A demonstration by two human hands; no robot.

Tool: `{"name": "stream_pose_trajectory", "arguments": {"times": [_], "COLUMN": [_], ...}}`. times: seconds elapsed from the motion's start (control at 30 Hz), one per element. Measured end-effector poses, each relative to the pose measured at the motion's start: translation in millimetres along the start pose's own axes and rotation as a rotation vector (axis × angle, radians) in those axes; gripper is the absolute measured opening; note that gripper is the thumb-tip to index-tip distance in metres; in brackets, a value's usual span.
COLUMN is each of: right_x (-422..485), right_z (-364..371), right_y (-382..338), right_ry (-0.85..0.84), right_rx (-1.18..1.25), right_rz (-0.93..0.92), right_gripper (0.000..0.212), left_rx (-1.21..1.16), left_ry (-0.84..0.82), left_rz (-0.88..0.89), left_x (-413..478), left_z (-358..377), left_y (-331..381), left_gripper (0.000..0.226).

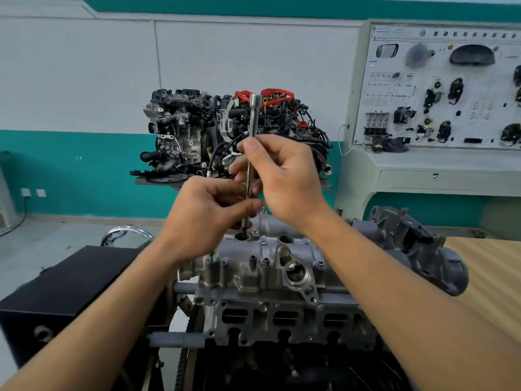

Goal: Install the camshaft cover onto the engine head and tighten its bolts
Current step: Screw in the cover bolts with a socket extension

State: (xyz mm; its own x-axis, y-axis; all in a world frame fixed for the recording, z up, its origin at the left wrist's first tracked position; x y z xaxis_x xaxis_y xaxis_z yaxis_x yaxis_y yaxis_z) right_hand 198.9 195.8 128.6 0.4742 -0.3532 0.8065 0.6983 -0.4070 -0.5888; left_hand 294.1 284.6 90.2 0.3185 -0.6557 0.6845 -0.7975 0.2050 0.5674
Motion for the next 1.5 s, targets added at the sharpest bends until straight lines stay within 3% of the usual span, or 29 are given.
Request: {"name": "stream_pose_trajectory", "arguments": {"times": [0.33,0.67,0.87,1.07,1.17,1.23,1.3,1.4,1.5], "right_x": [2,-2,4,9,11,13,14,15,17], "right_z": [37,41,39,35,33,31,30,28,27], "right_y": [24,32,28,22,19,20,22,22,18], "right_ry": [-0.143,-0.195,-0.25,-0.283,-0.212,-0.121,-0.063,-0.073,-0.184], "right_rx": [0.01,-0.031,0.003,0.009,-0.027,-0.066,-0.13,-0.122,-0.052], "right_rz": [0.077,0.088,0.217,0.311,0.265,0.23,0.212,0.248,0.309], "right_gripper": [0.021,0.023,0.019,0.015,0.01,0.021,0.029,0.023,0.014], "left_rx": [0.025,0.002,0.06,0.121,0.136,0.139,0.149,0.181,0.228], "left_ry": [0.036,0.084,0.025,-0.06,0.031,0.152,0.217,0.14,0.017], "left_rz": [-0.093,-0.123,-0.13,-0.144,-0.136,-0.142,-0.128,-0.107,-0.075], "left_x": [-18,-29,-27,-32,-31,-29,-26,-23,-22], "left_z": [-34,-23,-24,-26,-28,-32,-36,-36,-38], "left_y": [-28,-40,-43,-44,-37,-35,-33,-35,-35], "left_gripper": [0.028,0.017,0.005,0.01,0.015,0.023,0.017,0.005,0.014]}}
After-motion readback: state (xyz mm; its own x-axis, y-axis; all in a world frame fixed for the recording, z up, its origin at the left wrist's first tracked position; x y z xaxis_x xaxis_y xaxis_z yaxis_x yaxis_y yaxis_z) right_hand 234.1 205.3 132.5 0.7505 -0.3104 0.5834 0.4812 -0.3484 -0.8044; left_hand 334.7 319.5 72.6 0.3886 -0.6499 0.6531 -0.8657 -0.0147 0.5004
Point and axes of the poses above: each hand's wrist, its own x-axis towards the middle knuckle, its own z-axis out of the palm, y = z × x, the point moved 4 cm from there along x, towards the middle knuckle, and after that the axes turned 15 degrees about x, right-handed, at the moved point
